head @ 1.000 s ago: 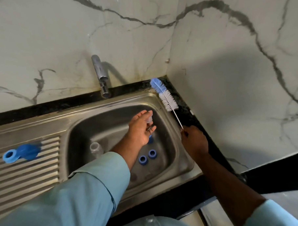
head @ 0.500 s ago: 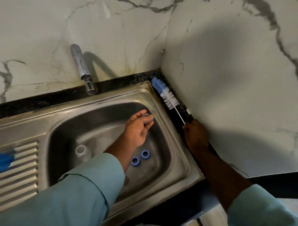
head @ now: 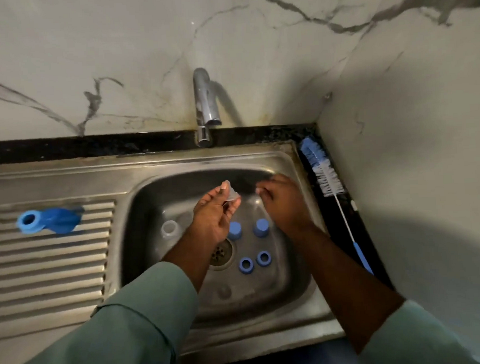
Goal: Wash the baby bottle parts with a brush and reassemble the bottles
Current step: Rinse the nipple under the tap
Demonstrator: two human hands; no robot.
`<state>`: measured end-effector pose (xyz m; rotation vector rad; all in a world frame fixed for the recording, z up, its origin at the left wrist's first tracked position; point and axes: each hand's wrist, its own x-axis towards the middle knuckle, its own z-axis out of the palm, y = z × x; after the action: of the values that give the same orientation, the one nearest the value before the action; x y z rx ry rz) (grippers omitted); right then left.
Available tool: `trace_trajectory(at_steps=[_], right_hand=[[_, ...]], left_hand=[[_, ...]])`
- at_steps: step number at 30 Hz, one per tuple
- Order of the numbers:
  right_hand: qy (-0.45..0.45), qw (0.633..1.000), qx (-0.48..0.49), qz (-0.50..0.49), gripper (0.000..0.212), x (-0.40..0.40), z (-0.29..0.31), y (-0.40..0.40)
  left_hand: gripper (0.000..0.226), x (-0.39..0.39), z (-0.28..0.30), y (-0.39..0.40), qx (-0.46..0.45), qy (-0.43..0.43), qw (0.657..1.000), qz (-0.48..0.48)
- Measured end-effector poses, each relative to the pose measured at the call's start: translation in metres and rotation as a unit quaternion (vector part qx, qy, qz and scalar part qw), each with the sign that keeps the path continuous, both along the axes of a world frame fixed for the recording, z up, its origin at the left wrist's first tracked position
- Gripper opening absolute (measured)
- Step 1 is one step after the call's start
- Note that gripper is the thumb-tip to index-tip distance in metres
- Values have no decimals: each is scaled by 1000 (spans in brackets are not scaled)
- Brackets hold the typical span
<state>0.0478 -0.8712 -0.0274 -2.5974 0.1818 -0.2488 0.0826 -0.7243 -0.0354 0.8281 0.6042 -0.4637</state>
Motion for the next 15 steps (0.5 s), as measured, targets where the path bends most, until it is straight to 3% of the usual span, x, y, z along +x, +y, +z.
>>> trace_trajectory(at_steps=[4,7,11,15], right_hand=[[-47,993,98,55,25,62,19,38],[-7,985,152,78,31,111,27,58],[75,989,82,93,35,165,3,70],[85,962,-41,256,48,189,-22,74]], left_hand=[[22,20,1,18,24,-32,999,18],[25,37,0,28,40,-14,998,40],[21,51,-6,36,47,8,998,45],[23,55,-17,35,77,20,997,2]])
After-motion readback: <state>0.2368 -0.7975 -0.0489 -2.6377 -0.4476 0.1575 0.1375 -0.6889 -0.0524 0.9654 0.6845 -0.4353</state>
